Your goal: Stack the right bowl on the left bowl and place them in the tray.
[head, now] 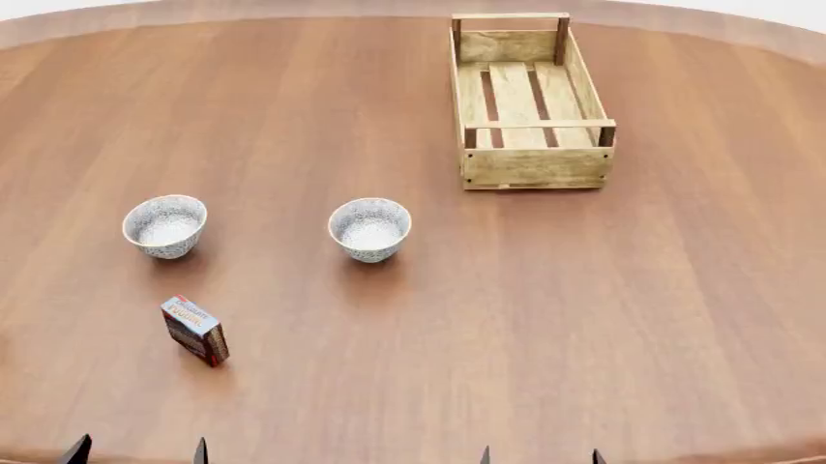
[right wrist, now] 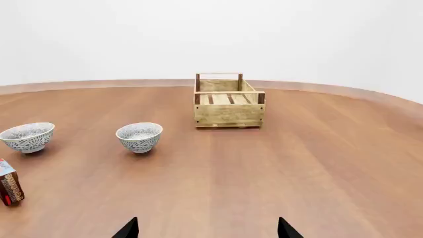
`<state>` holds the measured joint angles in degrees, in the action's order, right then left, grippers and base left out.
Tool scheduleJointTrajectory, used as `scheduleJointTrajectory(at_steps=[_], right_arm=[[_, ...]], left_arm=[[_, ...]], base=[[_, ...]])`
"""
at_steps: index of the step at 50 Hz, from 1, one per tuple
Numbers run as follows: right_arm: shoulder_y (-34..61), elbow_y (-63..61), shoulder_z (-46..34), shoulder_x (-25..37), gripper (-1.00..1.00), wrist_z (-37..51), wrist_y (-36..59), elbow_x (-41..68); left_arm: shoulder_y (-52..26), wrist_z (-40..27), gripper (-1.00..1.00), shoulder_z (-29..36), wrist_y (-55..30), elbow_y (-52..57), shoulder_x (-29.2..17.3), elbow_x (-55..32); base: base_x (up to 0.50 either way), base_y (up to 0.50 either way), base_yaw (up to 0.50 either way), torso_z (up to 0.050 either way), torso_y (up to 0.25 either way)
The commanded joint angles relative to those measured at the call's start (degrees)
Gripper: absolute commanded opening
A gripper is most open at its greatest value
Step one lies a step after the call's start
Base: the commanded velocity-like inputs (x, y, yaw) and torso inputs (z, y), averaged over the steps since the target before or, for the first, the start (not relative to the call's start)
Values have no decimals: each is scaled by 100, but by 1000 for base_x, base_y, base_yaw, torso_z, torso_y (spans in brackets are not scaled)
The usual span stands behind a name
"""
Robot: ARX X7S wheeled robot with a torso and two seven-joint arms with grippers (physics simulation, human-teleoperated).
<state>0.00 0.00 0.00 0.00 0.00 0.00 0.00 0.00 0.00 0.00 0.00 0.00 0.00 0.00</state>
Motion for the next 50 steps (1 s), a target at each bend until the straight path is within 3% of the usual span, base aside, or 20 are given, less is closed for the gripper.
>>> scheduleJointTrajectory(at_steps=[1, 8, 9, 10, 11, 12, 20, 28, 50], right_arm=[[-17, -62, -125, 86, 100, 131, 75, 68], [-32, -92, -254, 217, 100, 366, 102, 146], [1205, 7499, -5634, 1014, 100, 6162, -4929, 860], [-71, -137, -63, 59, 100, 259, 115, -188], [-62, -15, 81, 94, 100, -298, 548, 671], [-108, -96, 75, 99, 100, -228, 472, 776], [-312, -225, -457, 205, 100, 120, 758, 442], [-391, -425, -445, 299, 100, 368, 637, 543], [-736, -4080, -402, 741, 100, 995, 2131, 268]], left_arm=[[-20, -107, 100, 105, 45, -74, -93, -78], [0, -293, 100, 319, -141, 22, -254, -55], [-3272, -5649, 100, 7417, 2224, -4436, -1622, -5739], [-24, -122, 100, 131, -227, -93, -88, 217], [46, 252, 100, 212, -133, -21, -148, -151], [-8, 36, 100, 152, -34, -192, -123, -112], [187, 161, 100, 579, 323, -167, -341, -120], [180, 53, 100, 678, 327, -125, -399, -123], [718, -337, 100, 793, -965, 3046, -722, 186]], base=[[0, 0, 0, 0, 0], [0, 0, 0, 0, 0], [0, 0, 0, 0, 0], [0, 0, 0, 0, 0], [0, 0, 0, 0, 0], [0, 0, 0, 0, 0], [0, 0, 0, 0, 0], [0, 0, 0, 0, 0], [0, 0, 0, 0, 0]])
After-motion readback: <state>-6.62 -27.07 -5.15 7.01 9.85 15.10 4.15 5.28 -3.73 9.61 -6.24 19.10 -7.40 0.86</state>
